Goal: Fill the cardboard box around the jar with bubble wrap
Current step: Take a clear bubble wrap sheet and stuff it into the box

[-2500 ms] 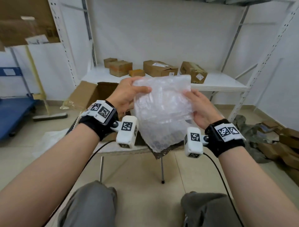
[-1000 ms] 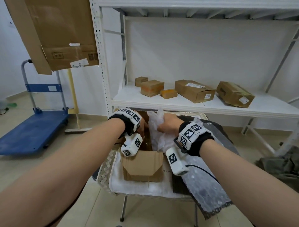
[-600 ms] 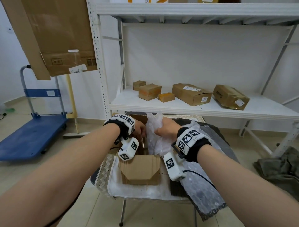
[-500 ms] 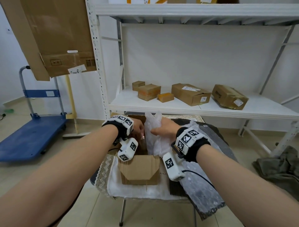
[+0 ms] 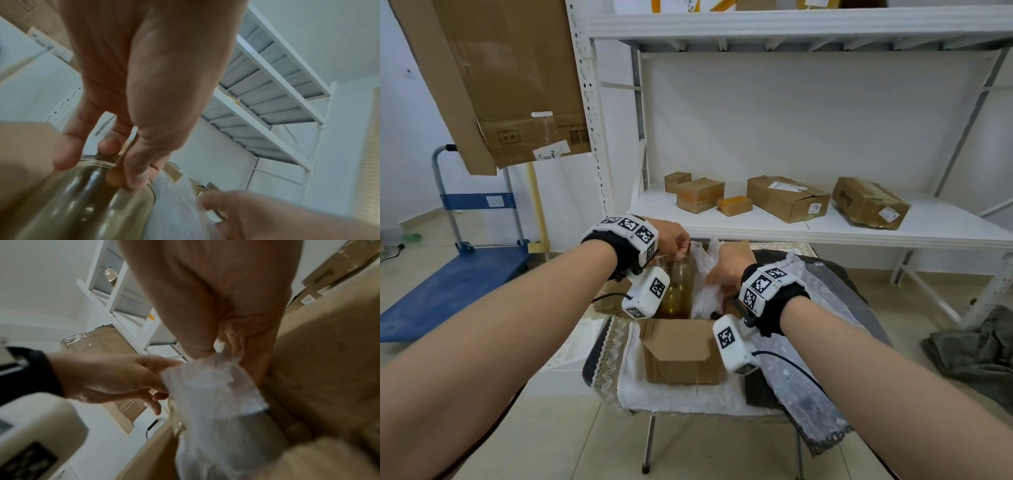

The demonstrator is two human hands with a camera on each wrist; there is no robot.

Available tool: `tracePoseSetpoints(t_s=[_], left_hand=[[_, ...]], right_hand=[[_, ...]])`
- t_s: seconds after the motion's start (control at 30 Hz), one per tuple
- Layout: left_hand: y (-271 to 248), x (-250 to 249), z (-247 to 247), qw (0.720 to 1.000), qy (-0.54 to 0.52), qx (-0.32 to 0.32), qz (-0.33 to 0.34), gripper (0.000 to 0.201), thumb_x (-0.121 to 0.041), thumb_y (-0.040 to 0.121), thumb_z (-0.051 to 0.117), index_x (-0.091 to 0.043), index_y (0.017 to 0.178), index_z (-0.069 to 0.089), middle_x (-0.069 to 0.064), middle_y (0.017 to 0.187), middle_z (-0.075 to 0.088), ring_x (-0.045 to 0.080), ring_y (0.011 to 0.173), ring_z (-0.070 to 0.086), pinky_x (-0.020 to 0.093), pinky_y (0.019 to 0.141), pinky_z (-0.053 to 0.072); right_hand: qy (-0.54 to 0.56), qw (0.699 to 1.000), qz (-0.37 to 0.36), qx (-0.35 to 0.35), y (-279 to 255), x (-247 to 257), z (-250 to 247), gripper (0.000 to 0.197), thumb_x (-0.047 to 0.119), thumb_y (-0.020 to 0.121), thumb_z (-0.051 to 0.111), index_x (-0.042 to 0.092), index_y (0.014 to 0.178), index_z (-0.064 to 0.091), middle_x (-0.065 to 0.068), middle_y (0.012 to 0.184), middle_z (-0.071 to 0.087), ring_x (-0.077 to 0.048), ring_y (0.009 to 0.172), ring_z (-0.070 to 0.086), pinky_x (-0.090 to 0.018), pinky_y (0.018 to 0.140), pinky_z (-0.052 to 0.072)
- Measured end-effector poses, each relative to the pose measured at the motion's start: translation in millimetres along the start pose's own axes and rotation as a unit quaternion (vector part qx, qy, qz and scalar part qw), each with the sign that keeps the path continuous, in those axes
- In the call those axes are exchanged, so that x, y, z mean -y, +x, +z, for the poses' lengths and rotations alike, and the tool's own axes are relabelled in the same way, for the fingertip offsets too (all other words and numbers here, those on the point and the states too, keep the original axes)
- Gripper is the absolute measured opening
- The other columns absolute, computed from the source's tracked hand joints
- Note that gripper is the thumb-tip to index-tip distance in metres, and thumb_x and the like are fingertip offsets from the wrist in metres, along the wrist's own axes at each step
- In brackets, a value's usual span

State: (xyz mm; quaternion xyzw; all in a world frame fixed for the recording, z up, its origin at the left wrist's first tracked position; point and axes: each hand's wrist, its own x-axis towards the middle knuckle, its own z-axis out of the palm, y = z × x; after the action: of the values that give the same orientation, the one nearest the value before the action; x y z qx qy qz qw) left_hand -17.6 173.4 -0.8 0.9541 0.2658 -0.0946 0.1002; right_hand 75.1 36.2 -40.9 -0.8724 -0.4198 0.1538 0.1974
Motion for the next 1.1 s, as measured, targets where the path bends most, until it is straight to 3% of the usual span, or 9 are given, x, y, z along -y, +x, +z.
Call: tracePoseSetpoints(t_s=[0.1,0.17,0.27,0.37,0.5,0.73,0.87,0.97,1.1], left_hand=[[-6,-3,-18,1.0,-0.009,0.029,0.006,0.008,-0.009,0.093,0.061,-0.016,0.09,0.059,0.005,0.094,0.058,0.021,0.081,0.055,0.029,0.064,0.054],[-8,-3,-27,0.999,-0.023,0.043,0.013,0.008,-0.008,0.094,0.06,-0.015,0.091,0.058,0.01,0.096,0.056,0.023,0.082,0.053,0.033,0.067,0.056],[-8,-5,-32,0.997,-0.045,0.065,0.015,0.007,-0.008,0.094,0.061,-0.014,0.092,0.059,0.014,0.098,0.056,0.025,0.084,0.053,0.047,0.084,0.056],[-5,-9,-30,0.996,-0.041,0.073,0.019,0.007,-0.009,0.095,0.06,-0.015,0.092,0.059,0.013,0.097,0.06,0.023,0.084,0.056,0.041,0.082,0.056],[2,-8,-18,0.996,-0.044,0.076,0.014,0.009,-0.011,0.095,0.06,-0.018,0.09,0.06,0.008,0.094,0.063,0.021,0.084,0.059,0.041,0.087,0.056],[20,0,10,0.989,-0.095,0.11,0.004,0.014,-0.009,0.094,0.06,-0.02,0.085,0.06,-0.001,0.079,0.062,0.012,0.067,0.053,0.028,0.069,0.047],[27,4,30,0.985,-0.118,0.123,-0.014,0.017,-0.006,0.092,0.061,-0.02,0.082,0.063,0.001,0.08,0.064,0.017,0.072,0.057,0.031,0.068,0.049],[34,8,46,0.986,-0.13,0.098,-0.039,0.014,-0.009,0.086,0.062,-0.021,0.089,0.069,0.002,0.088,0.07,0.022,0.087,0.066,0.039,0.084,0.058],[41,6,56,0.981,-0.159,0.099,-0.059,0.026,-0.008,0.084,0.069,-0.017,0.107,0.058,0.006,0.098,0.068,0.023,0.089,0.064,0.031,0.075,0.054]], right_hand=[[0.042,0.998,0.002,0.042,1,-1,7,0.019,0.013,0.089,0.072,0.011,0.087,0.053,-0.005,0.077,0.056,-0.012,0.062,0.052,-0.016,0.045,0.042],[0.046,0.996,-0.007,0.072,0,2,11,0.019,0.016,0.091,0.07,0.009,0.102,0.055,-0.008,0.094,0.06,-0.019,0.079,0.059,-0.022,0.058,0.049],[0.018,0.999,-0.028,0.034,4,6,13,0.055,0.02,0.088,0.072,0.003,0.134,0.047,-0.012,0.123,0.059,-0.03,0.113,0.058,-0.035,0.093,0.051],[0.0,0.999,-0.043,-0.034,5,4,4,0.05,0.013,0.092,0.064,0.006,0.139,0.05,-0.01,0.133,0.057,-0.027,0.125,0.054,-0.026,0.095,0.043],[-0.022,0.998,-0.053,-0.008,7,-3,2,0.037,0.011,0.094,0.06,0.011,0.131,0.06,-0.008,0.126,0.066,-0.021,0.116,0.06,-0.014,0.069,0.041],[-0.081,0.994,-0.069,-0.016,13,-13,12,0.058,0.03,0.082,0.063,0.023,0.138,0.051,-0.005,0.134,0.06,-0.026,0.125,0.055,-0.037,0.106,0.044],[-0.058,0.995,-0.085,-0.006,12,-20,11,0.045,0.02,0.09,0.064,0.018,0.134,0.055,-0.006,0.131,0.058,-0.024,0.122,0.055,-0.037,0.106,0.045],[-0.033,0.994,-0.097,0.028,13,-25,14,0.041,0.01,0.094,0.061,0.014,0.135,0.054,-0.008,0.131,0.056,-0.024,0.121,0.056,-0.033,0.101,0.048],[-0.034,0.99,-0.124,0.06,14,-28,16,0.031,0.003,0.094,0.059,0.01,0.124,0.061,-0.01,0.126,0.061,-0.025,0.118,0.058,-0.035,0.101,0.05]])
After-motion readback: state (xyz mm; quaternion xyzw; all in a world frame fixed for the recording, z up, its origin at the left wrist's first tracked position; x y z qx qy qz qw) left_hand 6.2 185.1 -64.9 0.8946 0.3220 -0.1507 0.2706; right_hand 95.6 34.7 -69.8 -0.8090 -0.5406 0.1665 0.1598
